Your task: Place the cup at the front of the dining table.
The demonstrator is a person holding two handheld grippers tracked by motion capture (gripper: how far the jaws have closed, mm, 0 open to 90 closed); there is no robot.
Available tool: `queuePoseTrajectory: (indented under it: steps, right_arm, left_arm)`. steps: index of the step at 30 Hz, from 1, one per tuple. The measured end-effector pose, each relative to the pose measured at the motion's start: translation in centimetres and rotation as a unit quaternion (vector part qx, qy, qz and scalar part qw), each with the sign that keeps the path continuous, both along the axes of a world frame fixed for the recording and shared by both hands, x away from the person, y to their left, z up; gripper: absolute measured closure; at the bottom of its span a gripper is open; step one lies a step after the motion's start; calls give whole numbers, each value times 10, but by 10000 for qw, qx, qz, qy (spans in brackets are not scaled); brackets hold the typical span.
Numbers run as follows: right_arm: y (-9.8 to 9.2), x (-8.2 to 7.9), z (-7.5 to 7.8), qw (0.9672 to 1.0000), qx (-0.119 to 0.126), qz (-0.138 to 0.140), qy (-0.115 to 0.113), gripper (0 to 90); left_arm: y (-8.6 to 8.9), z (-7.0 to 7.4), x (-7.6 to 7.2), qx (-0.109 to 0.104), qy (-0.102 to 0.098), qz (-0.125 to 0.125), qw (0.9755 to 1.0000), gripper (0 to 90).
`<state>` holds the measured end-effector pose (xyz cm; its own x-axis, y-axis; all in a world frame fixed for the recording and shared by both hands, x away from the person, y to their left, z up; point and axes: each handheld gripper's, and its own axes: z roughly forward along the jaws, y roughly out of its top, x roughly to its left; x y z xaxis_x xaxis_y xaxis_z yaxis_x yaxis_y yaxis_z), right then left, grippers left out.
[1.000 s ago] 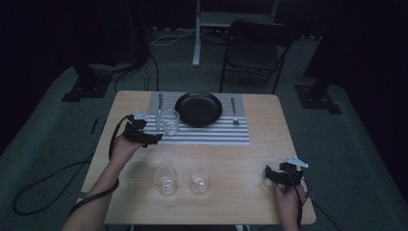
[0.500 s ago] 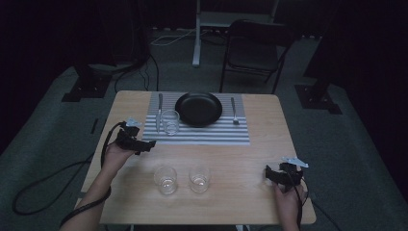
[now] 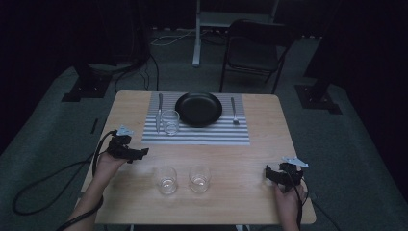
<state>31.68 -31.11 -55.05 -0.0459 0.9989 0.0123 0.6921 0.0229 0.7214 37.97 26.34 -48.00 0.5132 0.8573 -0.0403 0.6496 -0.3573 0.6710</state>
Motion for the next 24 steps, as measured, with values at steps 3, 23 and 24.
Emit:
queuePoseTrajectory:
  steps: [3,23,24]
  right_arm:
    - [0,0,0,10000,1,0,2,122]
    - [0,0,0,10000,1,6,1,122]
    - [0,0,0,10000,3,2,-1,122]
  left_arm:
    - [4,-1,-5,-60,-14,7,10000,92]
    - [14,-14,-34,47,-173,79,9998,92]
    - [13,-15,-35,66,-200,95,9997,92]
